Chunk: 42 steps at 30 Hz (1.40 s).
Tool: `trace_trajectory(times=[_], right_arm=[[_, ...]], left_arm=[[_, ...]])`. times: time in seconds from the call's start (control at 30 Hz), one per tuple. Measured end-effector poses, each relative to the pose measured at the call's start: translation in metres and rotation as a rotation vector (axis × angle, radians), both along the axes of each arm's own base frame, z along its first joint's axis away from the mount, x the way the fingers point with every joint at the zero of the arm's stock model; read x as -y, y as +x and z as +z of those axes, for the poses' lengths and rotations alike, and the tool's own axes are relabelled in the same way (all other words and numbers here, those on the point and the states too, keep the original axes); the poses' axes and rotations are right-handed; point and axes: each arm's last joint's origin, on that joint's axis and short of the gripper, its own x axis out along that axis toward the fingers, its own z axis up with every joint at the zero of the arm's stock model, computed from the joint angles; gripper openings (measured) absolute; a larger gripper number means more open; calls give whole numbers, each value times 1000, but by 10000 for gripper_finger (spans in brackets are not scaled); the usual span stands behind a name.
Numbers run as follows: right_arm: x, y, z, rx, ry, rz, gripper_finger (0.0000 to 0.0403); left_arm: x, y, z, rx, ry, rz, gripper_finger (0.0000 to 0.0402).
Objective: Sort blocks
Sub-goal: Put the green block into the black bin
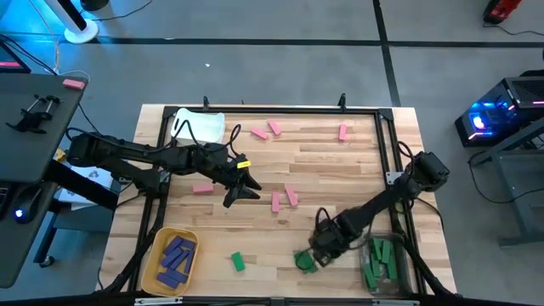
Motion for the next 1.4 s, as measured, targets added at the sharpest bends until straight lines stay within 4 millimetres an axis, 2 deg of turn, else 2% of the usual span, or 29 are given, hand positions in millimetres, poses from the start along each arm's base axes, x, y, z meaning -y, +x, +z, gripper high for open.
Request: trace_trajectory(times=[0.13, 0.4, 0.57, 0.73, 0.93, 1.03, 1.17, 1.27, 1.4], right_arm=[[16, 14, 0, 105, -53, 48, 0], [49, 28, -1, 203, -78, 308, 0], [67, 27, 4, 114, -138, 364, 0], [81, 16, 16, -91, -288, 484, 0], [82, 21, 33, -91, -278, 585, 0], [81, 23, 49, -112, -340, 537, 0], [85, 10, 55, -189, -378, 444, 0], [92, -18, 55, -252, -355, 323, 0], [103, -54, 63, -170, -338, 5, 0]], left_arm=[[0, 0, 0, 0, 0, 0, 168], [0, 0, 0, 0, 1, 0, 168], [0, 0, 0, 0, 1, 0, 168], [0, 0, 0, 4, 5, 8, 168], [-1, 1, 0, 8, 20, 40, 168], [-1, 1, 0, 7, 19, 41, 168], [-1, 1, 0, 2, 3, 48, 168], [-1, 1, 0, -1, -2, 50, 168], [-1, 1, 0, -3, -5, 51, 168]])
